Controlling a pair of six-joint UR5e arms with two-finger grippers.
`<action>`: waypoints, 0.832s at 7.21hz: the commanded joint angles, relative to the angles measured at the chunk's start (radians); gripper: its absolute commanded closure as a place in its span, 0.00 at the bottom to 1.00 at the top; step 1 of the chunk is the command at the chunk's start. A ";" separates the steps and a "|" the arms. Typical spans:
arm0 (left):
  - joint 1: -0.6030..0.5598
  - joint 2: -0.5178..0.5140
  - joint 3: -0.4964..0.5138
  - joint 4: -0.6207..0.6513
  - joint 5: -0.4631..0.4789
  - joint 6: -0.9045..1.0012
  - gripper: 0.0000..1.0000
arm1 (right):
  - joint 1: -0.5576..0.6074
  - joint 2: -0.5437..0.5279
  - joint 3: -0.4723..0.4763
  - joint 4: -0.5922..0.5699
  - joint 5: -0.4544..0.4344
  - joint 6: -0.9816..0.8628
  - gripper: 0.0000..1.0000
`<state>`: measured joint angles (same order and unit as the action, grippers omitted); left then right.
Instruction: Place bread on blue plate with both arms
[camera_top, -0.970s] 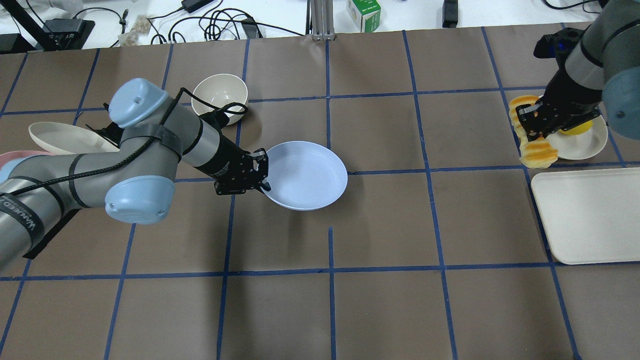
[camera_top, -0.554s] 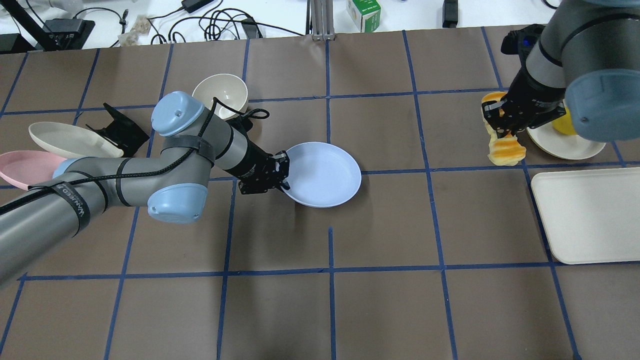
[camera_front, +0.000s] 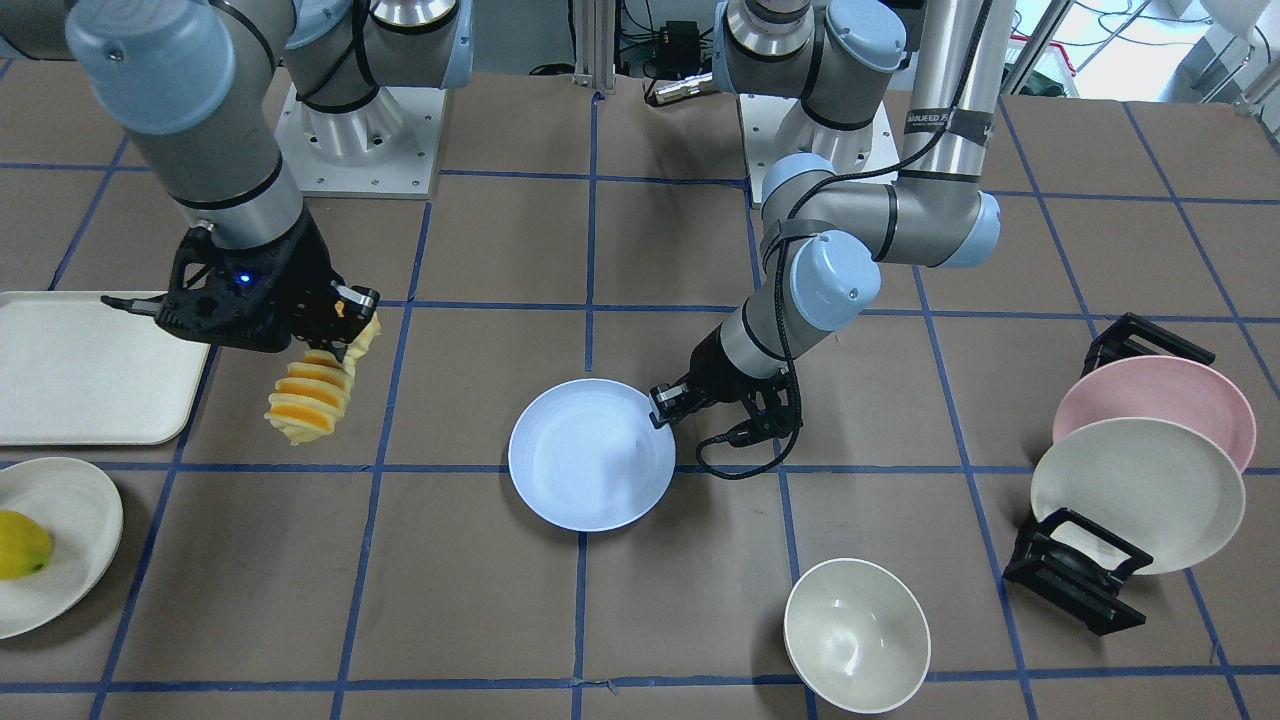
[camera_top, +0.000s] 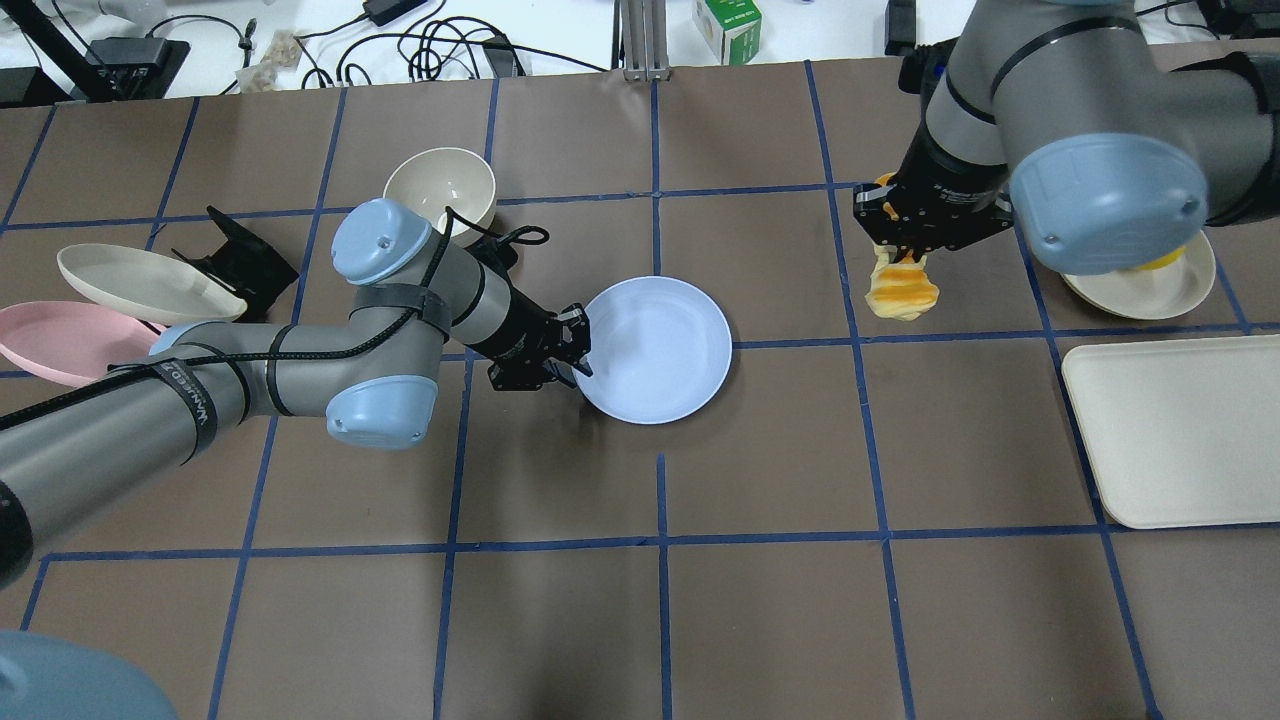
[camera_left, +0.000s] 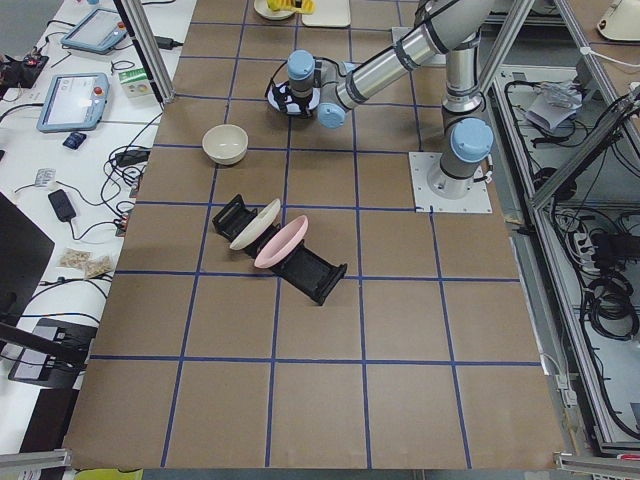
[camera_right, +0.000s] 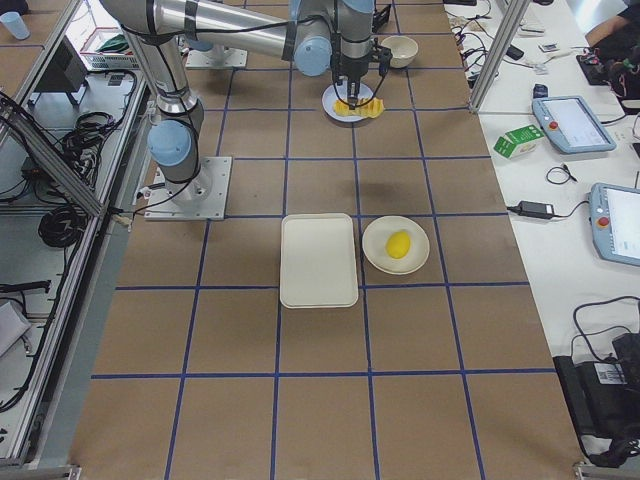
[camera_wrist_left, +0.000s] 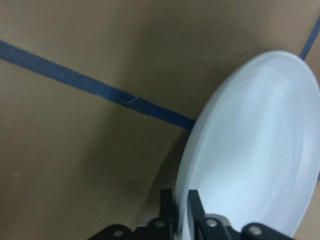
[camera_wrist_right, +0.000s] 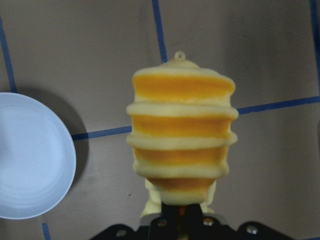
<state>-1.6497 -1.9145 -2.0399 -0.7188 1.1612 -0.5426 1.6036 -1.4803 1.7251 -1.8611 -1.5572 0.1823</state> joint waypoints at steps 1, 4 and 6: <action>-0.002 0.037 0.009 0.002 0.026 -0.019 0.00 | 0.114 0.059 -0.025 -0.010 0.037 0.057 1.00; 0.036 0.175 0.105 -0.205 0.303 0.156 0.00 | 0.238 0.155 -0.051 -0.058 0.037 0.085 1.00; 0.044 0.233 0.359 -0.622 0.412 0.318 0.00 | 0.312 0.230 -0.058 -0.148 0.037 0.101 1.00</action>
<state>-1.6088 -1.7165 -1.8225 -1.1098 1.5148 -0.3095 1.8706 -1.2972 1.6718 -1.9555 -1.5203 0.2722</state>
